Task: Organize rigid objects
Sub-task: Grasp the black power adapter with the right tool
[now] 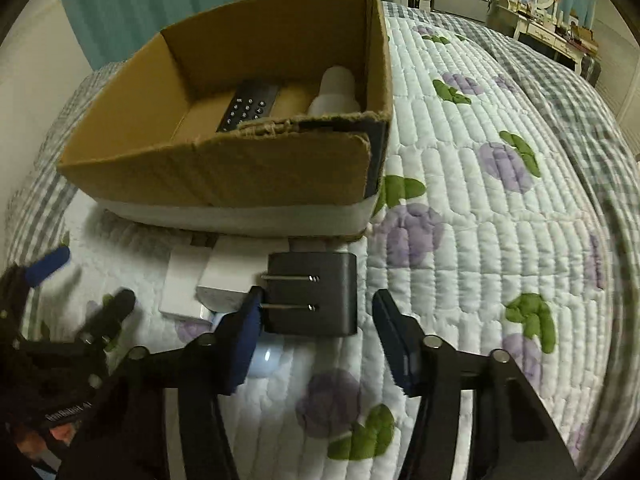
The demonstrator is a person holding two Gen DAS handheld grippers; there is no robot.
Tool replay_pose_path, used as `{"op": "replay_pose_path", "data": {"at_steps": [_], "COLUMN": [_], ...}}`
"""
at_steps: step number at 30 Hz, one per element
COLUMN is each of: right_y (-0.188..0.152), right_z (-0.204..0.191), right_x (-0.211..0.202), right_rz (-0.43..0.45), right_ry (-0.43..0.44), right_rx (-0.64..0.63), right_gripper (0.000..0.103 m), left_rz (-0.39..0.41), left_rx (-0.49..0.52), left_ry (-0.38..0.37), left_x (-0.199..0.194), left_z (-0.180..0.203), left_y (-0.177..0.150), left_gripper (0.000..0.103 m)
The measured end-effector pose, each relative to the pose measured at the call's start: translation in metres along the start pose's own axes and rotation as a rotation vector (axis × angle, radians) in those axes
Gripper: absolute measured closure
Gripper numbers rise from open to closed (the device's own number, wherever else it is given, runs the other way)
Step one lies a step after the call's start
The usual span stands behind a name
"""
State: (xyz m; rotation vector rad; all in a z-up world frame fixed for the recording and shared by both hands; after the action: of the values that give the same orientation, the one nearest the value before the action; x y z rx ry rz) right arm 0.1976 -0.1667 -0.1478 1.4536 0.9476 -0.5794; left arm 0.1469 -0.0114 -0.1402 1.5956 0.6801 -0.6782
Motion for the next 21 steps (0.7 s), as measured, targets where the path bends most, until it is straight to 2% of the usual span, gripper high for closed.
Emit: {"op": "replay_pose_path", "data": {"at_steps": [5, 8, 11, 13, 15, 17, 20, 21], "right_y": [-0.002, -0.004, -0.008, -0.009, -0.010, -0.012, -0.010, -0.010], "right_z": [0.000, 0.004, 0.017, 0.026, 0.029, 0.030, 0.028, 0.028], "right_x": [-0.009, -0.022, -0.038, -0.043, -0.045, -0.045, -0.043, -0.043], "right_rz": [0.027, 0.066, 0.091, 0.098, 0.097, 0.094, 0.090, 0.090], "right_ry": [-0.003, -0.059, -0.111, -0.114, -0.124, -0.121, -0.120, -0.116], "right_rx": [0.006, 0.000, 0.006, 0.029, 0.035, 0.037, 0.034, 0.037], "right_gripper": [0.060, 0.061, 0.061, 0.061, 0.061, 0.061, 0.061, 0.061], "left_rz": [-0.016, -0.021, -0.051, -0.050, -0.050, -0.050, -0.074, -0.079], "left_rx": [-0.001, 0.013, -0.001, -0.013, -0.024, -0.027, 0.035, 0.063], "left_ry": [-0.046, -0.023, -0.033, -0.032, -0.028, -0.032, -0.002, 0.009], "left_x": [0.000, 0.001, 0.010, 0.015, 0.020, 0.026, 0.038, 0.041], "left_z": [0.018, 0.029, 0.038, 0.041, 0.045, 0.048, 0.050, 0.051], "left_y": [-0.003, -0.005, -0.008, -0.008, -0.007, -0.005, -0.006, -0.008], "left_gripper": [0.000, 0.000, 0.000, 0.004, 0.012, 0.013, 0.028, 0.030]}}
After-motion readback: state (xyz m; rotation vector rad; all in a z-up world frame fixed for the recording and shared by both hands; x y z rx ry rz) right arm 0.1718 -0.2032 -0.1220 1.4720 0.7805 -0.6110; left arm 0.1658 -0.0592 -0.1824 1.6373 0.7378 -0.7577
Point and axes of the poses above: each gripper's, at about its wrist camera, not at the fingertips, and x roughly the way its jaws point, z to its right, y to its top, the point moved 3 cm from there along x, roughly the way its jaws point, and after that the axes turned 4 degrees about z, right-handed, at the moved point
